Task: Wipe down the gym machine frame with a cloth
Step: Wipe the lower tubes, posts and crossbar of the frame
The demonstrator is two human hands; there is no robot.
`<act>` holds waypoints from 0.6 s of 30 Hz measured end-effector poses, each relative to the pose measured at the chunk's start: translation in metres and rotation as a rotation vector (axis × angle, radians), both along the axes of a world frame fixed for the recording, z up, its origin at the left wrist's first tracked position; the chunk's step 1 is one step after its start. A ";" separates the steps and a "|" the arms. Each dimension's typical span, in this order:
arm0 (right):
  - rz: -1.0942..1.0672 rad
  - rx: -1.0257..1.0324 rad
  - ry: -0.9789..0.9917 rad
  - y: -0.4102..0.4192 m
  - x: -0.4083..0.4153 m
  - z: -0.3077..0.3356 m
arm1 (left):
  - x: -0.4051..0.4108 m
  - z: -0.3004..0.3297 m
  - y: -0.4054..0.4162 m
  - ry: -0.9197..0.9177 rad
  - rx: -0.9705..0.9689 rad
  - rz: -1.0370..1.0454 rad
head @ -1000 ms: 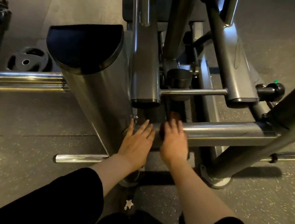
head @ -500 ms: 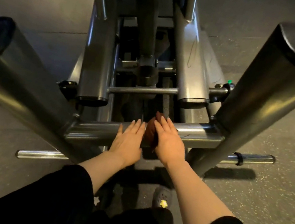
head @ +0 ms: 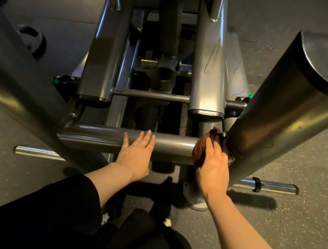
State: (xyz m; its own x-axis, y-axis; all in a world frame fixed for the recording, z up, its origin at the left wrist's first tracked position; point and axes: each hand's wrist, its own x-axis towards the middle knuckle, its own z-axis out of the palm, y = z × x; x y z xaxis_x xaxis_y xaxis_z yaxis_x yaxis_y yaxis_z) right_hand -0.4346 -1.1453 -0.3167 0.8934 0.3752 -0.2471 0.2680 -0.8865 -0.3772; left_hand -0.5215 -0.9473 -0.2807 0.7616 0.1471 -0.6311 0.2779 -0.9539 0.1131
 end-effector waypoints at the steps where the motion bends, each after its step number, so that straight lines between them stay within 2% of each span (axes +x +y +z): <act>1: 0.009 -0.004 -0.021 0.006 -0.006 -0.002 | -0.001 -0.001 -0.001 -0.004 -0.001 0.003; 5: 0.217 -0.012 -0.062 0.035 -0.031 -0.004 | -0.008 -0.008 -0.003 -0.068 0.007 0.035; 9: 0.465 -0.053 -0.102 0.079 -0.051 -0.001 | -0.021 -0.015 0.000 -0.233 -0.060 0.151; 14: 0.491 -0.202 -0.135 0.091 -0.051 -0.004 | -0.084 -0.026 0.032 -0.471 -0.006 0.468; 16: 0.496 -0.278 -0.136 0.103 -0.061 -0.001 | -0.118 -0.032 0.057 -0.555 0.031 0.709; 18: 0.566 -0.329 -0.154 0.117 -0.069 0.003 | -0.139 -0.036 0.075 -0.559 -0.018 0.958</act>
State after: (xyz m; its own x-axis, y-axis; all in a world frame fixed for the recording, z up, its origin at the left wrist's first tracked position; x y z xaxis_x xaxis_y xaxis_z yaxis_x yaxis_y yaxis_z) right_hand -0.5034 -1.0279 -0.3139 0.6152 0.7231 -0.3140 0.7544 -0.6557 -0.0319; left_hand -0.6606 -0.8725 -0.3165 0.5157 0.8219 -0.2418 0.8050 -0.3683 0.4651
